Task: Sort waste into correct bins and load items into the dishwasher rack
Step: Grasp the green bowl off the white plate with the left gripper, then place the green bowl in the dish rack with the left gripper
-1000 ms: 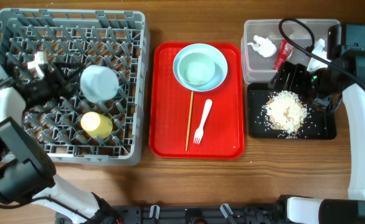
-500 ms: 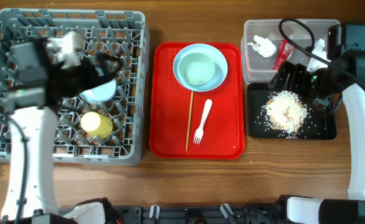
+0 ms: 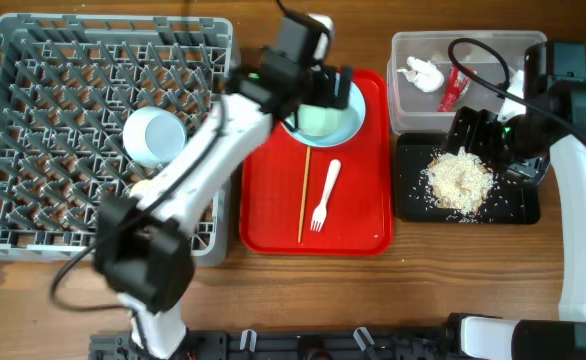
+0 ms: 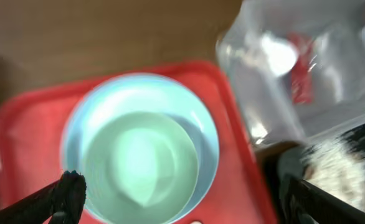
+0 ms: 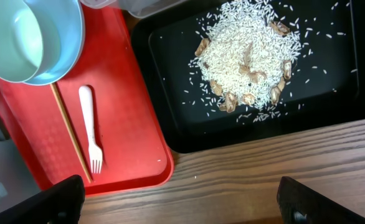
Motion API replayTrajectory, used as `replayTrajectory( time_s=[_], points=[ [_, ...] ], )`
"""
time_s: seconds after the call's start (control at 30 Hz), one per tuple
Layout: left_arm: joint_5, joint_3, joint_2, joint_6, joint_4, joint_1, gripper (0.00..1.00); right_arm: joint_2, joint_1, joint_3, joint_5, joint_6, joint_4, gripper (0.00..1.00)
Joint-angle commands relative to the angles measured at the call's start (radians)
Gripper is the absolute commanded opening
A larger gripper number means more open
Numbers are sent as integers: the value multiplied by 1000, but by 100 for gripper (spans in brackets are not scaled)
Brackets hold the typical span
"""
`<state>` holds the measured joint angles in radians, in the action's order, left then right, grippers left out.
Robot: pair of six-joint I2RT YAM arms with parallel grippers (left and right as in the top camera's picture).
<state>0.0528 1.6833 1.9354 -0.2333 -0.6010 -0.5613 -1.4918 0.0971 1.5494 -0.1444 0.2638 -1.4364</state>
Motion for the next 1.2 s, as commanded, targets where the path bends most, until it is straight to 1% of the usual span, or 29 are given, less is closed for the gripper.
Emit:
replayTrajectory(
  time_s=[0.0, 0.07, 0.1, 0.17, 0.2, 0.23, 0.3, 0.33, 0.37, 0.43, 0.47, 0.5, 0.6, 0.67, 0.73, 0.8, 0.87, 0.9, 0.97, 1.0, 1.1, 1.17],
  points=[
    [-21, 10, 123, 24, 19, -48, 100, 3, 2, 10, 25, 9, -1, 100],
    [-21, 10, 179, 24, 37, -66, 96, 3, 2, 10, 25, 8, -1, 100],
    [-26, 10, 199, 24, 39, -72, 92, 3, 2, 10, 25, 8, -1, 100],
    [-48, 9, 239, 24, 29, -77, 74, 3, 2, 10, 25, 7, -1, 100],
    [-48, 9, 255, 24, 21, -77, 69, 3, 2, 10, 25, 8, -1, 100],
    [-48, 9, 266, 24, 10, -77, 59, 3, 2, 10, 25, 7, -1, 100],
    [-51, 9, 270, 24, -5, -77, 34, 3, 2, 10, 25, 5, -1, 100],
    [-59, 9, 270, 24, -14, -77, 28, 3, 2, 10, 25, 5, -1, 100],
    [-68, 9, 270, 24, -24, -77, 27, 3, 2, 10, 25, 5, -1, 100],
    [-108, 9, 270, 24, -47, -77, 14, 3, 2, 10, 25, 5, -1, 100],
    [-119, 10, 270, 24, -51, -77, 6, 3, 2, 10, 25, 5, -1, 100],
    [-118, 10, 270, 24, -52, -77, 4, 3, 2, 10, 25, 4, -2, 100],
    [-118, 10, 256, 23, -54, -77, 4, 3, 2, 10, 25, 0, -3, 100],
    [-118, 11, 203, 23, -54, -75, 4, 3, 2, 10, 25, 1, -5, 100],
    [-109, 13, 52, 24, -63, -41, 4, 3, 2, 10, 25, 0, -5, 100],
    [-82, 13, -29, 24, -69, -3, 4, 3, 2, 10, 25, 1, -5, 100],
    [-14, 13, -127, 24, -69, 83, 4, 3, 2, 10, 25, 0, -5, 100],
    [86, 13, -174, 24, -69, 176, 4, 3, 2, 10, 25, 0, -5, 100],
    [259, 13, -187, 24, -69, 286, 4, 3, 2, 10, 25, 0, -5, 100],
    [383, 13, -185, 24, -69, 355, 4, 3, 2, 10, 25, 0, -5, 100],
    [726, 13, -130, 24, -60, 541, 4, 3, 2, 10, 25, 0, -4, 100],
    [909, 13, -76, 24, -45, 623, 4, 3, 2, 10, 25, 0, -4, 100]
  ],
)
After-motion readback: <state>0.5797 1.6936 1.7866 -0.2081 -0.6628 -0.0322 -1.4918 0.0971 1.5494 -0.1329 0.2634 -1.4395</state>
